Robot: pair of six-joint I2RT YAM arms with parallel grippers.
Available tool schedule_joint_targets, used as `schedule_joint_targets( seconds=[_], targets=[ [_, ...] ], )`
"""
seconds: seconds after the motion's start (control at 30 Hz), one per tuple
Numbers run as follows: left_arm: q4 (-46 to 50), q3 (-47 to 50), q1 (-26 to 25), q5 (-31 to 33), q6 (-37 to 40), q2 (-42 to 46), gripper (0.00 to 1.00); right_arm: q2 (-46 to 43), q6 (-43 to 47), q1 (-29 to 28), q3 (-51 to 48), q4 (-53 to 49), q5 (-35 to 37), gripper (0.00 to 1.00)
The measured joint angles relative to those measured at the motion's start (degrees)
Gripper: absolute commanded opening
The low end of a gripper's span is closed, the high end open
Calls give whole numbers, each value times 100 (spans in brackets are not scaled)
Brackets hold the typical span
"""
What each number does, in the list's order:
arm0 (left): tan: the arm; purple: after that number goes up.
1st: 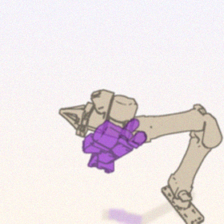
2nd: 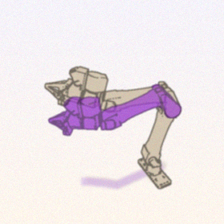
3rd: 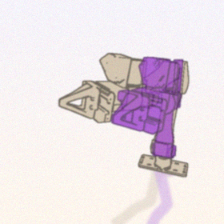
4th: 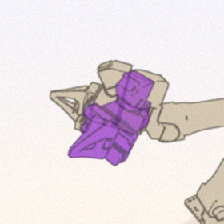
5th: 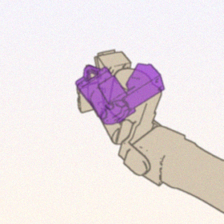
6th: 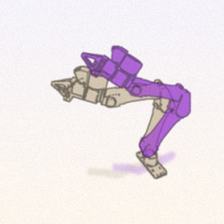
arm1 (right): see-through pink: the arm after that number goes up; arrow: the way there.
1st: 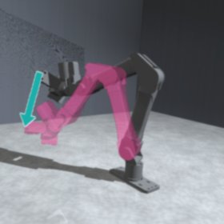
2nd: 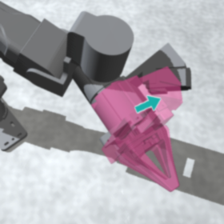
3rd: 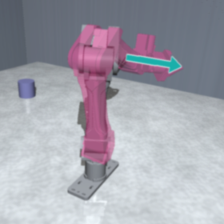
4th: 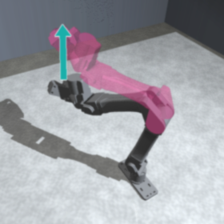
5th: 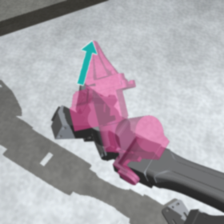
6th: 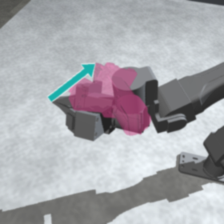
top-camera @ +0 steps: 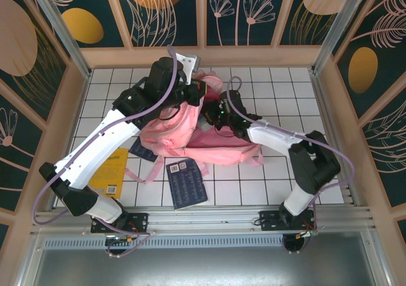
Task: Pack the student bag
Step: Place the loose stationery in the student bag, then place the student bag at the top-left of the table.
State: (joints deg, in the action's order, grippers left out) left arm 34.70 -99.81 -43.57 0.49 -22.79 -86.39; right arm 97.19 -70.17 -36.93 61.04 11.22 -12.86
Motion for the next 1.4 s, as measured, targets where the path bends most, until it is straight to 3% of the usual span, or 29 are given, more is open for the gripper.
schedule_joint_targets(
  seconds=[0.17,0.37,0.57,1.07,1.23,1.4],
  targets=[
    [-13,0,0,20,2,0,0,802,-114,-188,509,144,247,5],
    [-50,0,13,109,0,0,0,1543,-111,-426,1244,376,450,50],
    [-105,-4,11,168,2,0,0,1655,92,-444,1423,629,363,78],
    [-103,-15,11,555,26,0,0,48,1364,-442,205,1191,81,82],
    [-98,-22,48,616,66,2,0,-601,1991,-444,129,767,190,82],
    [13,-142,280,535,66,0,0,-1106,2533,-444,387,-284,787,84]
  ],
)
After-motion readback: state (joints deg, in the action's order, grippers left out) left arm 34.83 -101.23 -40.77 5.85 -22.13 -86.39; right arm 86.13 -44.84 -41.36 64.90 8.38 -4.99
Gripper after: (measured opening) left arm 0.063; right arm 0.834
